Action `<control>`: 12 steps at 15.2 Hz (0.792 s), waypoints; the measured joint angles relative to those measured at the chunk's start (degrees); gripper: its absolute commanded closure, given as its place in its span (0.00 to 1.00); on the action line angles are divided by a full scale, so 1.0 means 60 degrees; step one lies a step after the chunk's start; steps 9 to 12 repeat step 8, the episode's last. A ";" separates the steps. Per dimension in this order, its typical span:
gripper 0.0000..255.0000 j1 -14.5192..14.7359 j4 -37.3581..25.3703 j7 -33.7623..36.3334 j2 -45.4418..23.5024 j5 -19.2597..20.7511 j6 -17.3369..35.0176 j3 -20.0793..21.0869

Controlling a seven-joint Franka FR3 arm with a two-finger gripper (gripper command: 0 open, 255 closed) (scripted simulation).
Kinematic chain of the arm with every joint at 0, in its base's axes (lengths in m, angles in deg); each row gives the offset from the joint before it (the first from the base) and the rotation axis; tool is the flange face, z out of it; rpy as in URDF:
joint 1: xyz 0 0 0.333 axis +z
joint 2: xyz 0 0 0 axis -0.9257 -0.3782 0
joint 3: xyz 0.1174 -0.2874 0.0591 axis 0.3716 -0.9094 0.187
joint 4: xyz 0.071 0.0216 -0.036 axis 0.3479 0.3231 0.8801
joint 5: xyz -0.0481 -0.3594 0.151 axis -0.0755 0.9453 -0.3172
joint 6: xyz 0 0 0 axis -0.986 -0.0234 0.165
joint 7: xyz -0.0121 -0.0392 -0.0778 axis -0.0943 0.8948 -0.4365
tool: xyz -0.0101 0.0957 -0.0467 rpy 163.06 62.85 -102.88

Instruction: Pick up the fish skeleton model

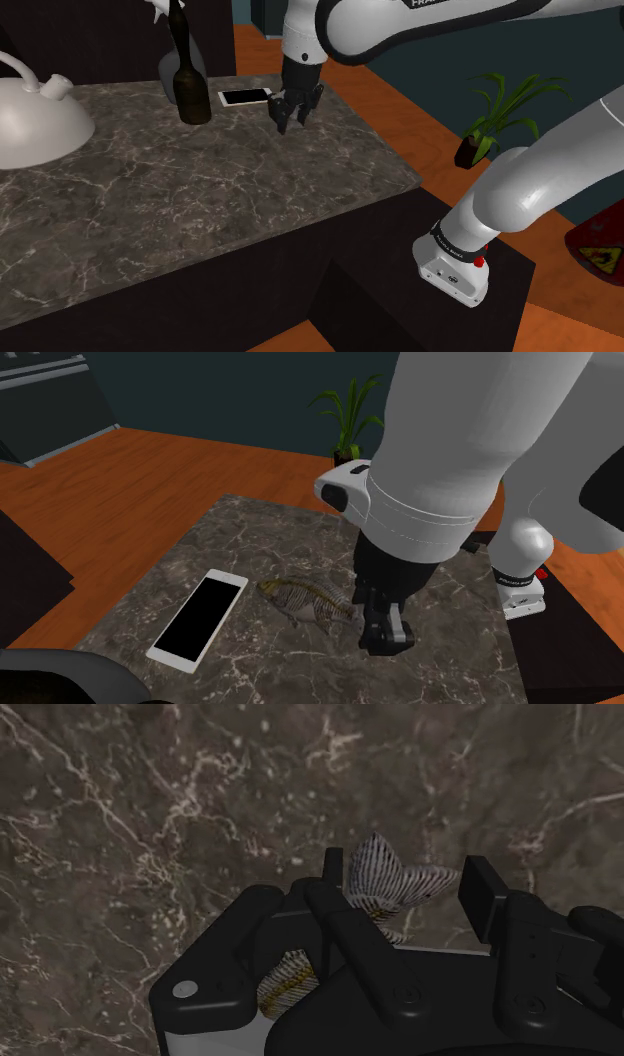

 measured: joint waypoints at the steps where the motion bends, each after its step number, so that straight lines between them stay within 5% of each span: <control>1: 1.00 0.0002 -0.0144 0.0013 0.0018 -0.0001 -0.0159 -0.0002; 12: 1.00 -0.0016 -0.0827 -0.0068 0.0207 -0.0038 -0.1018 -0.0109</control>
